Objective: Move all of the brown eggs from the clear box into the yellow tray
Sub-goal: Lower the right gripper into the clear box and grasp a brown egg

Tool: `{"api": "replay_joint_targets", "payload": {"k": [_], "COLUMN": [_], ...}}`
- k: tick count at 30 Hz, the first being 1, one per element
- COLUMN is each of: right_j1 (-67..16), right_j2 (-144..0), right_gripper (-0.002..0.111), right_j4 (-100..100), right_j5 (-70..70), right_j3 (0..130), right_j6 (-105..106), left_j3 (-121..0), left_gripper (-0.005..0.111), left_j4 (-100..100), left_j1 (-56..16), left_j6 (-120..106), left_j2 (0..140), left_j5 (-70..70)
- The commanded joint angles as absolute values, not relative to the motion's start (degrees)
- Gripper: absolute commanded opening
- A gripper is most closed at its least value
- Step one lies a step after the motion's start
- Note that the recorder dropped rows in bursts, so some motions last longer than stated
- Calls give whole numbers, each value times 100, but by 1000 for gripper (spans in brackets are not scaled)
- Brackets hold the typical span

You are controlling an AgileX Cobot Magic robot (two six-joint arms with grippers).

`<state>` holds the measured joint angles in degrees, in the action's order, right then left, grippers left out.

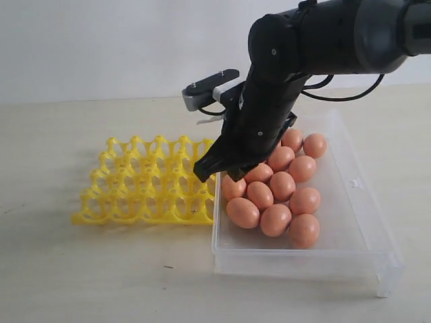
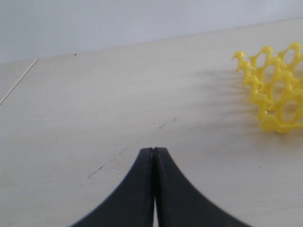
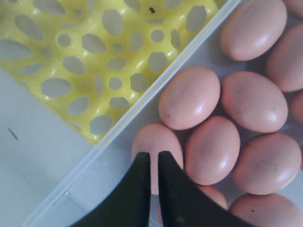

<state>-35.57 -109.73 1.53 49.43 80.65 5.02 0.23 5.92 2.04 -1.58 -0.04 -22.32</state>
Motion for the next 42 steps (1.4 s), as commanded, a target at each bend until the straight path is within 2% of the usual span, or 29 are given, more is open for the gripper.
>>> {"api": "replay_joint_targets", "payload": {"k": [1,3,29,32,35,37,42], "right_j1": [-3515,-3515,-3515,-3515,-3515,-3515,-3515], "right_j2": [-11009,-11009,-12125,-12125,-12110,-12016,-11551], "right_gripper": [39,51,56,49,24,2,0], "right_j4": [166,166,142,175,189,188,208], "right_j5": [4701,4569,3989,3944,3966,3997,3971], "right_j3": [7798,7709,7696,7696,7696,7696,7696], "right_j6": [651,603,600,600,600,612,626], "left_j3": [0,0,0,0,0,0,0], "left_gripper": [0,0,0,0,0,0,0], "left_j4": [578,578,578,578,578,578,578], "left_j1": [170,170,170,170,170,170,170], "left_j6": [-133,-133,-133,-133,-133,-133,-133], "left_j2": [0,0,0,0,0,0,0], "left_j5": [-2179,-2179,-2179,-2179,-2179,-2179,-2179]}}
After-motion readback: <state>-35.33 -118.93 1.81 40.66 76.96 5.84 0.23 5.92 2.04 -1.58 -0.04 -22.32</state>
